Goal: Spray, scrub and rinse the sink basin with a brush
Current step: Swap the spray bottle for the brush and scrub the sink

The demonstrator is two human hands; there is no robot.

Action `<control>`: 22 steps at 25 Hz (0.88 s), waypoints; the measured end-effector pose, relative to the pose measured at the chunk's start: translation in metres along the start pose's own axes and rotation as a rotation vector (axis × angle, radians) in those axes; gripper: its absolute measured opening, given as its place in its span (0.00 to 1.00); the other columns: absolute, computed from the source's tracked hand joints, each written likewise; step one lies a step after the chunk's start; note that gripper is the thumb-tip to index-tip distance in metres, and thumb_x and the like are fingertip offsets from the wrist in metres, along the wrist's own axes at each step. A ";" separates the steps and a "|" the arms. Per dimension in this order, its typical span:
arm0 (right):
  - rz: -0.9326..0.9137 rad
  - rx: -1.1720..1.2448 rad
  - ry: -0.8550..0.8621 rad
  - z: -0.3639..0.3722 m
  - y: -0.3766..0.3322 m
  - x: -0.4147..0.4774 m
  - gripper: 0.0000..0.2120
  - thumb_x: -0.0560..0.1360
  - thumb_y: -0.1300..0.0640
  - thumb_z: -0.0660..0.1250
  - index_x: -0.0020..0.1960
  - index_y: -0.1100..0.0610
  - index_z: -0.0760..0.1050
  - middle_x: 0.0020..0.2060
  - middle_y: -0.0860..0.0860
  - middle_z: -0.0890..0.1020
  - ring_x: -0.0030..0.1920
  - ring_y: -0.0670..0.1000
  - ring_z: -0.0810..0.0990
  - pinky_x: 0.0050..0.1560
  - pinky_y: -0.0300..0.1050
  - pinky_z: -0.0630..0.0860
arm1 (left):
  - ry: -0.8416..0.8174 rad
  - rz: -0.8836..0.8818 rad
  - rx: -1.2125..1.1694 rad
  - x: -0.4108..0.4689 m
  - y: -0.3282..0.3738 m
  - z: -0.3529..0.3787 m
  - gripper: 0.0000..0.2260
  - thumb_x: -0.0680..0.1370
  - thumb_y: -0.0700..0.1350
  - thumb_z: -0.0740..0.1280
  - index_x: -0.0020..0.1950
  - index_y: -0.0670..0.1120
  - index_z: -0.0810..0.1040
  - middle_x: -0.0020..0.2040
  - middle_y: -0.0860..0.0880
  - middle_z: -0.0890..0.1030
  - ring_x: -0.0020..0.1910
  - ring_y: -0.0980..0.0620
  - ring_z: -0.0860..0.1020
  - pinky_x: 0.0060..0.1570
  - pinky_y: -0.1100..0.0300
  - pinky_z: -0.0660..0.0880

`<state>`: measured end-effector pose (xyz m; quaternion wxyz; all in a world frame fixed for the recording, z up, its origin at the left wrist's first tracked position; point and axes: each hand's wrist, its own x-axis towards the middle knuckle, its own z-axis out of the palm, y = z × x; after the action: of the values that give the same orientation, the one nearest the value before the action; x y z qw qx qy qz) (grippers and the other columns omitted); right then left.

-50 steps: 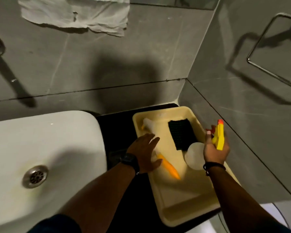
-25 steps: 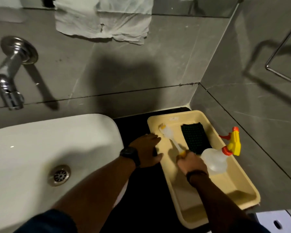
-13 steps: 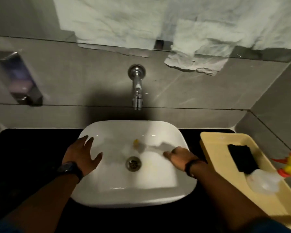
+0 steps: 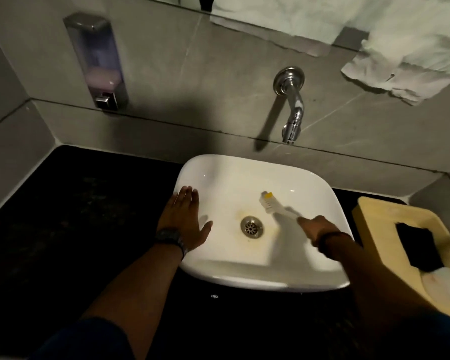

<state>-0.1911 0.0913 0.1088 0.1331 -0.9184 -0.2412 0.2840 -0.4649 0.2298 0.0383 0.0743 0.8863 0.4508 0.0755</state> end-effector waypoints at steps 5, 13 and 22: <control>0.078 -0.047 -0.376 -0.004 0.021 -0.046 0.22 0.74 0.40 0.62 0.30 0.55 0.65 0.15 0.49 0.63 0.16 0.47 0.57 0.23 0.31 0.57 | -0.014 0.023 0.051 0.001 0.005 -0.003 0.37 0.74 0.60 0.55 0.74 0.39 0.48 0.77 0.40 0.54 0.76 0.45 0.50 0.75 0.50 0.47; -0.120 -0.033 -0.052 0.039 -0.018 -0.005 0.23 0.76 0.40 0.59 0.60 0.56 0.74 0.49 0.60 0.80 0.45 0.58 0.80 0.44 0.47 0.72 | 0.040 0.019 0.005 0.002 0.002 -0.003 0.34 0.74 0.58 0.53 0.74 0.39 0.51 0.76 0.40 0.57 0.76 0.46 0.52 0.74 0.52 0.47; -0.021 -0.226 0.094 -0.008 0.039 0.008 0.27 0.76 0.40 0.59 0.59 0.63 0.73 0.54 0.64 0.80 0.50 0.62 0.79 0.46 0.47 0.73 | 0.032 0.017 0.001 0.003 0.004 -0.007 0.29 0.77 0.52 0.54 0.74 0.39 0.53 0.75 0.40 0.59 0.75 0.45 0.54 0.75 0.51 0.50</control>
<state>-0.1663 0.0615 0.0969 0.0428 -0.9372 -0.2749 0.2101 -0.4614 0.2299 0.0461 0.0661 0.8887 0.4446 0.0903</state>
